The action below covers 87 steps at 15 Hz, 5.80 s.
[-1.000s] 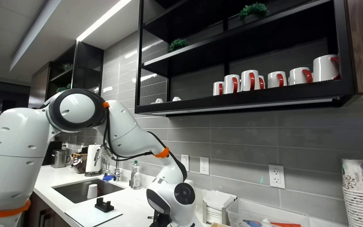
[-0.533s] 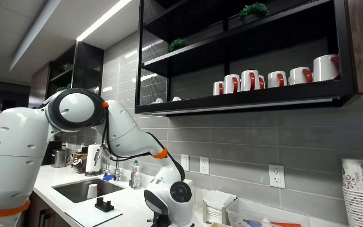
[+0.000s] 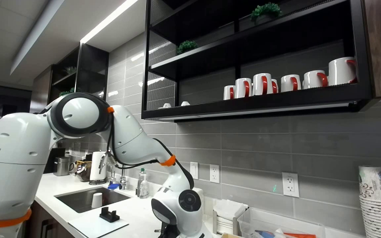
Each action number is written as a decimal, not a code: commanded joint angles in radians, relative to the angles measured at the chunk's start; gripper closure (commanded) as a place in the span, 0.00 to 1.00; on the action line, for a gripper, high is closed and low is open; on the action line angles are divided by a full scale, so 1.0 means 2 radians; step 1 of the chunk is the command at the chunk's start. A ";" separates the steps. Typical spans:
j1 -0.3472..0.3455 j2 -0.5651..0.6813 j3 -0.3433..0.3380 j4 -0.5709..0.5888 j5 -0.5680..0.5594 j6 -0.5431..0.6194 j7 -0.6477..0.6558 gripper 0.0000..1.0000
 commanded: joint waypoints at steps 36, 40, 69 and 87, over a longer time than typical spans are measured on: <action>0.000 -0.015 -0.019 -0.024 -0.269 0.078 0.296 1.00; 0.002 -0.021 -0.021 -0.035 -0.280 0.074 0.301 1.00; 0.001 -0.054 -0.021 -0.060 -0.384 0.068 0.311 0.63; -0.004 -0.050 -0.017 -0.073 -0.425 0.054 0.374 0.55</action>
